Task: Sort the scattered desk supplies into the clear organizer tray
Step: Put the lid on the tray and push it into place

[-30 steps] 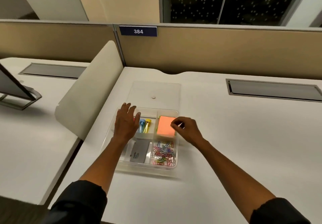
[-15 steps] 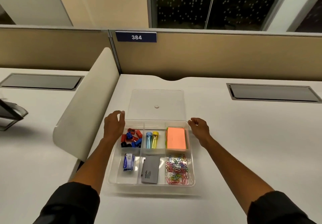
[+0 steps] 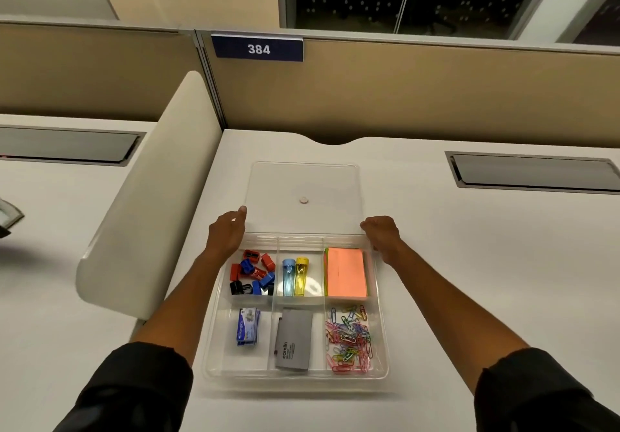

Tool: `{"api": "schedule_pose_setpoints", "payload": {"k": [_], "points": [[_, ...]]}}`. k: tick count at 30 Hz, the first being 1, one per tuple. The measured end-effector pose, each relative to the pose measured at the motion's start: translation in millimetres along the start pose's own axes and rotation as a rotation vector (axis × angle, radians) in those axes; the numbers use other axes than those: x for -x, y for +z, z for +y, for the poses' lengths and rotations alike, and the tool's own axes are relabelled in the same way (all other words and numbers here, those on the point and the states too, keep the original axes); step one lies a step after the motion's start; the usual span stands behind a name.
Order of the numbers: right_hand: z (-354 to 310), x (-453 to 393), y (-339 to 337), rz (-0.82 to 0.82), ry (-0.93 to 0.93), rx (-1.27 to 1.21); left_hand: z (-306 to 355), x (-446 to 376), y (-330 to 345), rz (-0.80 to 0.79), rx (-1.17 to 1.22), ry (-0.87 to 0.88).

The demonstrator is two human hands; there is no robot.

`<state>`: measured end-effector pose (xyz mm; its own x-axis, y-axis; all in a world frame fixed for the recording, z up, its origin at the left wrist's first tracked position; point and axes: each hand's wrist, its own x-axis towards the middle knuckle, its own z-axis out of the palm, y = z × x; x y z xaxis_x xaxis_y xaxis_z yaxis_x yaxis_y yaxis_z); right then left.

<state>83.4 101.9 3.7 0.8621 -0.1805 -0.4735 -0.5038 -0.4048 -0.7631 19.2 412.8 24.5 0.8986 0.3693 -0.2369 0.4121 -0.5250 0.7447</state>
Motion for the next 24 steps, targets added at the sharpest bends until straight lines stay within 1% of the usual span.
{"api": "schedule_pose_setpoints", "payload": {"k": [2, 5, 9, 12, 15, 17, 20, 24], "points": [[-1.0, -4.9, -1.3, -0.002, 0.057, -0.046, -6.1, -9.2, -1.2, 0.041, 0.095, -0.067], [3.7, -14.2, -2.4, -0.032, 0.087, -0.038, -14.8, -18.7, -6.6, 0.043, 0.206, -0.167], [3.9, -15.9, -3.9, -0.049, 0.084, -0.196, -14.9, -24.1, -9.5, 0.075, 0.347, -0.209], [-2.2, -12.9, -5.0, -0.053, 0.042, -0.288, -7.1, -27.0, -12.8, 0.082, 0.386, -0.192], [-9.8, -9.6, -5.5, -0.049, -0.049, -0.348, 2.0, -26.9, -19.9, 0.084, 0.442, -0.150], [-14.7, -8.3, -8.2, -0.027, -0.125, -0.350, 11.7, -22.5, -24.8, 0.076, 0.537, -0.134], [-23.7, -1.9, -14.0, 0.005, -0.233, -0.361, 23.1, -17.8, -29.5, 0.095, 0.719, -0.160], [-30.5, 11.1, -19.4, 0.052, -0.309, -0.385, 30.4, -6.5, -38.3, 0.102, 0.850, -0.176]]}}
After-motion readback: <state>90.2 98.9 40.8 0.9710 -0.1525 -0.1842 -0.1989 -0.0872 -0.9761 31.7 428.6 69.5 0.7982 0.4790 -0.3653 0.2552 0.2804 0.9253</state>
